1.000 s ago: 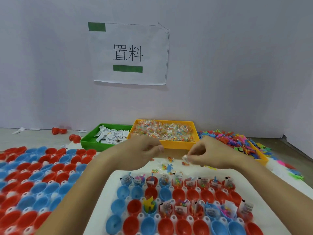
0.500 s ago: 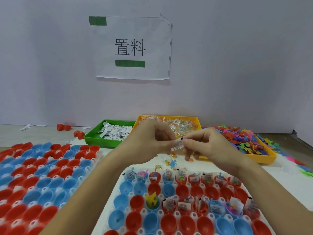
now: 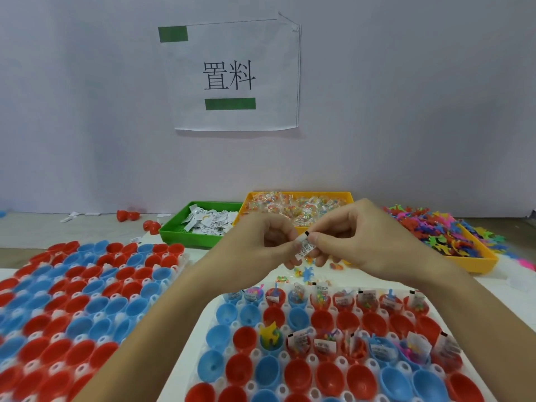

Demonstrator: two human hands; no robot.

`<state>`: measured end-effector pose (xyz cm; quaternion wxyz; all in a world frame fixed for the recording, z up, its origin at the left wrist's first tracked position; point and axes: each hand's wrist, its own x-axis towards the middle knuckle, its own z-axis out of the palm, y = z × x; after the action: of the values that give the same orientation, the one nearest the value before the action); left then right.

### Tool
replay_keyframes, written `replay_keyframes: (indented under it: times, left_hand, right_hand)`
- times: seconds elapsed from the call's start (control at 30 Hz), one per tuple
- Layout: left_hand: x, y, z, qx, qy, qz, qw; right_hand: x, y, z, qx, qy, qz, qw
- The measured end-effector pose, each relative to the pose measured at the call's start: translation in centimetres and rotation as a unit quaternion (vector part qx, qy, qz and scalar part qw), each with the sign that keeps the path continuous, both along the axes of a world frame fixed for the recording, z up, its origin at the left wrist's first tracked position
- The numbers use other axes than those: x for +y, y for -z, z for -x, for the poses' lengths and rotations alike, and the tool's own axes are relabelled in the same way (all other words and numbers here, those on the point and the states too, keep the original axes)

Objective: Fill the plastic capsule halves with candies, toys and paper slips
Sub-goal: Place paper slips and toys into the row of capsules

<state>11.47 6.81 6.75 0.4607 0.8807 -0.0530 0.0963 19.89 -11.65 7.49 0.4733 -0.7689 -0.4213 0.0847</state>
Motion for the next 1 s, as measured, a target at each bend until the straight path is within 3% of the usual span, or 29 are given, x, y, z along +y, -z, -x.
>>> replay_keyframes:
  times: [0.13,0.27,0.37,0.53,1.0]
  left_hand:
    - [1.1,1.2,1.7,-0.020,-0.036,-0.010,0.999]
    - [3.4,3.7,3.4,-0.065,-0.197,-0.018,0.978]
    - [4.4,5.3,3.9,-0.073,-0.255,0.014,0.964]
    - [4.6,6.6,3.8,-0.060,-0.279,0.063,0.956]
    - [5.3,6.4,4.0,-0.080,-0.293,0.089,0.949]
  right_hand:
    - [0.8,0.2,1.0,-0.030,-0.003,0.044,0.999]
    - [2.1,0.2,2.4,-0.064,-0.026,0.102,0.992]
    - [3.1,0.1,3.7,-0.105,-0.061,0.163,0.979]
    - [4.5,0.9,5.4,-0.148,-0.063,0.251,0.954]
    - [5.3,1.2,6.6,-0.209,-0.058,0.323,0.921]
